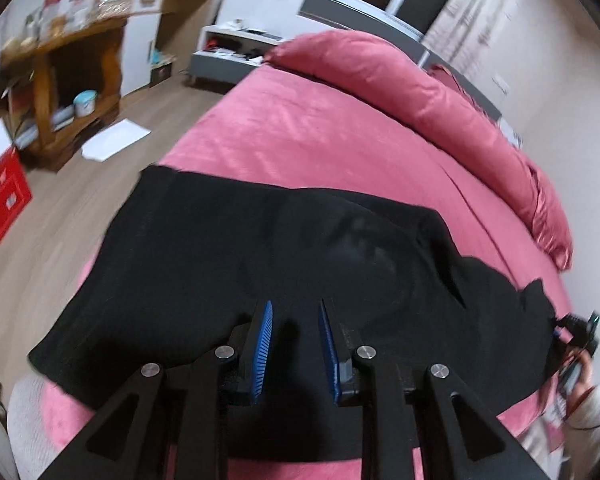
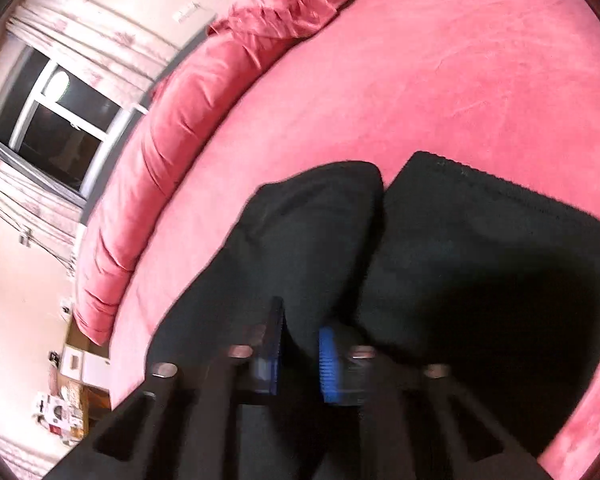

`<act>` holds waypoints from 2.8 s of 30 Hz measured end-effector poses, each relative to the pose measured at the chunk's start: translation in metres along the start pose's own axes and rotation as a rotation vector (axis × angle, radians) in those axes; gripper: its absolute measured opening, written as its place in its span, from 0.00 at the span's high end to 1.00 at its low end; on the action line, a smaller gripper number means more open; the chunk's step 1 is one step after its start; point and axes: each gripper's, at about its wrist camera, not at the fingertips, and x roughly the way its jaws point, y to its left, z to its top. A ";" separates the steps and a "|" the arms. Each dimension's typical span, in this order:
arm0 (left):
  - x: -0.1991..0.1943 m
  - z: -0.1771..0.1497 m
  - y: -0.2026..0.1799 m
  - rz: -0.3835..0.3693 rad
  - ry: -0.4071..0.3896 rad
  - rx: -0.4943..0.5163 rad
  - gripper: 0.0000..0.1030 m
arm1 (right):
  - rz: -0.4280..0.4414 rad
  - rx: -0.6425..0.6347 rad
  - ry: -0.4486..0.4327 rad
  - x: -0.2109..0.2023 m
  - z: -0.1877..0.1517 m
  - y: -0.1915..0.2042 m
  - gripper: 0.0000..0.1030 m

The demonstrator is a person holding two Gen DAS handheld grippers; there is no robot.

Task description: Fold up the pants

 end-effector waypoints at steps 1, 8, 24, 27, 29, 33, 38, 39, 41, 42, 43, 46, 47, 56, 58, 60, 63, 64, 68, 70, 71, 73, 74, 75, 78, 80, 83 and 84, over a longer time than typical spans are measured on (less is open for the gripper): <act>0.004 0.001 -0.004 -0.003 0.003 0.013 0.77 | -0.008 -0.033 -0.013 -0.009 0.000 0.004 0.87; 0.021 -0.008 -0.017 0.048 0.045 0.062 0.77 | -0.087 -0.177 -0.111 -0.067 -0.010 0.008 0.90; 0.022 -0.018 -0.020 0.038 0.057 0.030 0.75 | -0.288 -0.095 -0.143 -0.092 -0.033 -0.028 0.73; 0.014 -0.015 -0.028 0.002 0.019 0.032 0.75 | -0.277 -0.223 -0.202 -0.104 -0.042 0.009 0.72; 0.014 -0.013 -0.037 -0.021 0.011 0.059 0.74 | -0.223 -0.342 -0.189 -0.101 -0.054 0.043 0.72; 0.027 -0.009 -0.054 -0.065 0.044 0.098 0.73 | -0.032 -0.525 -0.033 -0.068 -0.091 0.107 0.72; 0.048 -0.001 -0.073 -0.077 0.080 0.133 0.73 | 0.233 -0.715 0.247 -0.001 -0.168 0.201 0.72; 0.051 0.000 -0.076 -0.080 0.083 0.138 0.73 | 0.276 -0.757 0.288 0.011 -0.186 0.220 0.72; 0.055 0.003 -0.082 -0.082 0.087 0.153 0.73 | 0.335 -0.834 0.354 0.036 -0.214 0.258 0.72; 0.058 0.005 -0.084 -0.086 0.090 0.163 0.73 | 0.348 -0.856 0.372 0.045 -0.225 0.269 0.71; 0.059 0.006 -0.085 -0.089 0.092 0.170 0.73 | 0.371 -0.879 0.402 0.057 -0.236 0.286 0.67; 0.061 0.010 -0.087 -0.096 0.083 0.181 0.72 | 0.386 -0.919 0.448 0.084 -0.256 0.317 0.55; 0.063 0.012 -0.087 -0.096 0.081 0.182 0.72 | 0.384 -0.926 0.457 0.090 -0.261 0.323 0.55; 0.090 0.016 -0.082 -0.095 0.124 0.172 0.70 | 0.267 -1.008 0.531 0.154 -0.293 0.341 0.89; 0.097 0.021 -0.082 -0.087 0.125 0.159 0.70 | 0.252 -0.971 0.529 0.163 -0.291 0.343 0.90; 0.105 0.024 -0.080 -0.086 0.139 0.141 0.70 | 0.259 -0.968 0.507 0.172 -0.291 0.343 0.90; 0.109 0.023 -0.079 -0.093 0.124 0.151 0.69 | 0.308 -0.858 0.519 0.181 -0.282 0.335 0.92; 0.108 0.022 -0.079 -0.093 0.122 0.155 0.69 | 0.334 -0.812 0.532 0.182 -0.277 0.330 0.92; 0.100 0.026 -0.082 -0.088 0.149 0.141 0.69 | 0.366 -0.745 0.485 0.160 -0.259 0.326 0.88; 0.091 0.031 -0.083 -0.128 0.141 0.102 0.69 | 0.367 -0.720 0.404 0.134 -0.242 0.320 0.88; 0.089 0.034 -0.086 -0.145 0.132 0.096 0.69 | 0.359 -0.722 0.368 0.119 -0.235 0.314 0.88; 0.087 0.040 -0.098 -0.182 0.124 0.119 0.69 | 0.348 -0.749 0.345 0.098 -0.230 0.305 0.88; 0.088 0.041 -0.107 -0.195 0.129 0.142 0.69 | 0.338 -0.774 0.346 0.089 -0.230 0.299 0.88; 0.091 0.042 -0.116 -0.203 0.135 0.171 0.69 | 0.328 -0.798 0.347 0.084 -0.231 0.296 0.88; 0.104 0.041 -0.143 -0.184 0.153 0.280 0.69 | 0.271 -0.919 0.359 0.074 -0.243 0.283 0.88; 0.119 0.041 -0.157 -0.147 0.171 0.335 0.71 | 0.230 -0.969 0.352 0.076 -0.249 0.276 0.88; 0.139 0.045 -0.169 -0.097 0.194 0.375 0.73 | 0.196 -0.945 0.354 0.087 -0.246 0.268 0.88; 0.143 0.046 -0.172 -0.090 0.189 0.383 0.73 | 0.184 -0.939 0.348 0.092 -0.245 0.267 0.90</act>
